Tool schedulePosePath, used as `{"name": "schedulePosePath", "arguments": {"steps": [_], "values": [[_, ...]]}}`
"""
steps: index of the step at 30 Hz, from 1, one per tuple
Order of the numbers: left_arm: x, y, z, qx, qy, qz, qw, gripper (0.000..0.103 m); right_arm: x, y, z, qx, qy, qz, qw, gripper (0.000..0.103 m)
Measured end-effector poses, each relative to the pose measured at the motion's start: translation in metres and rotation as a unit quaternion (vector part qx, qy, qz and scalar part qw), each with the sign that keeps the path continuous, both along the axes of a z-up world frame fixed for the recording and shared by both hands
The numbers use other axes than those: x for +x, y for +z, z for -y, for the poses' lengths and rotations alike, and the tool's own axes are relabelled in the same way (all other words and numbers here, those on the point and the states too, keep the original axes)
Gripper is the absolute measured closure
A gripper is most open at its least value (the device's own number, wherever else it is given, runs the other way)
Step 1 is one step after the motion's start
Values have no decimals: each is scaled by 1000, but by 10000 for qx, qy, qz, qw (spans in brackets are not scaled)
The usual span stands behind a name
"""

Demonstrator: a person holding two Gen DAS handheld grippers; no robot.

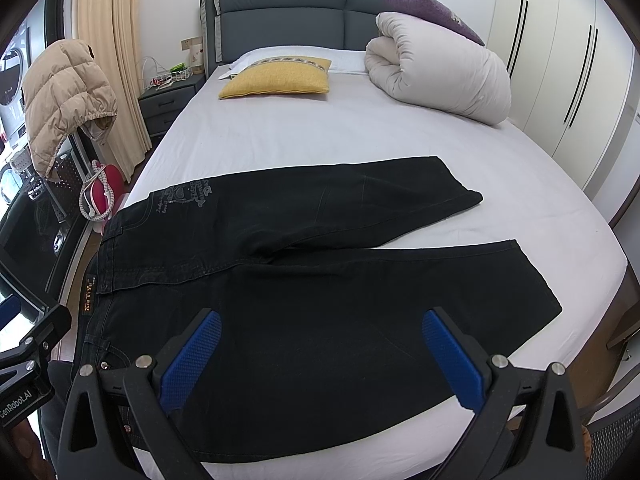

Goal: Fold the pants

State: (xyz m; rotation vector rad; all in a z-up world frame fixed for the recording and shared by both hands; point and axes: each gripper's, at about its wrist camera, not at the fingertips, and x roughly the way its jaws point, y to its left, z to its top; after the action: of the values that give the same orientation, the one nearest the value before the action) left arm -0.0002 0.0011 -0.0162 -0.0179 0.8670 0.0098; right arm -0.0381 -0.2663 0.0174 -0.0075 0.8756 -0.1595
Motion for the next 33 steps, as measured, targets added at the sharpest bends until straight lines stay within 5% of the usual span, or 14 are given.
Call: {"name": "schedulePosePath", "arguments": {"steps": [15, 22, 30, 33], "values": [[-1, -4, -1, 31, 5, 13, 10000, 0, -1, -3, -2, 12, 2, -11, 10000, 0], [-1, -11, 5, 543, -106, 365, 9978, 0, -1, -9, -6, 34, 51, -46, 10000, 0], [43, -17, 0, 928, -518, 315, 9938, 0, 20, -13, 5, 236, 496, 72, 9985, 0], [72, -27, -7, 744, -787, 119, 9940, 0, 34, -12, 14, 254, 689, 186, 9971, 0]]}}
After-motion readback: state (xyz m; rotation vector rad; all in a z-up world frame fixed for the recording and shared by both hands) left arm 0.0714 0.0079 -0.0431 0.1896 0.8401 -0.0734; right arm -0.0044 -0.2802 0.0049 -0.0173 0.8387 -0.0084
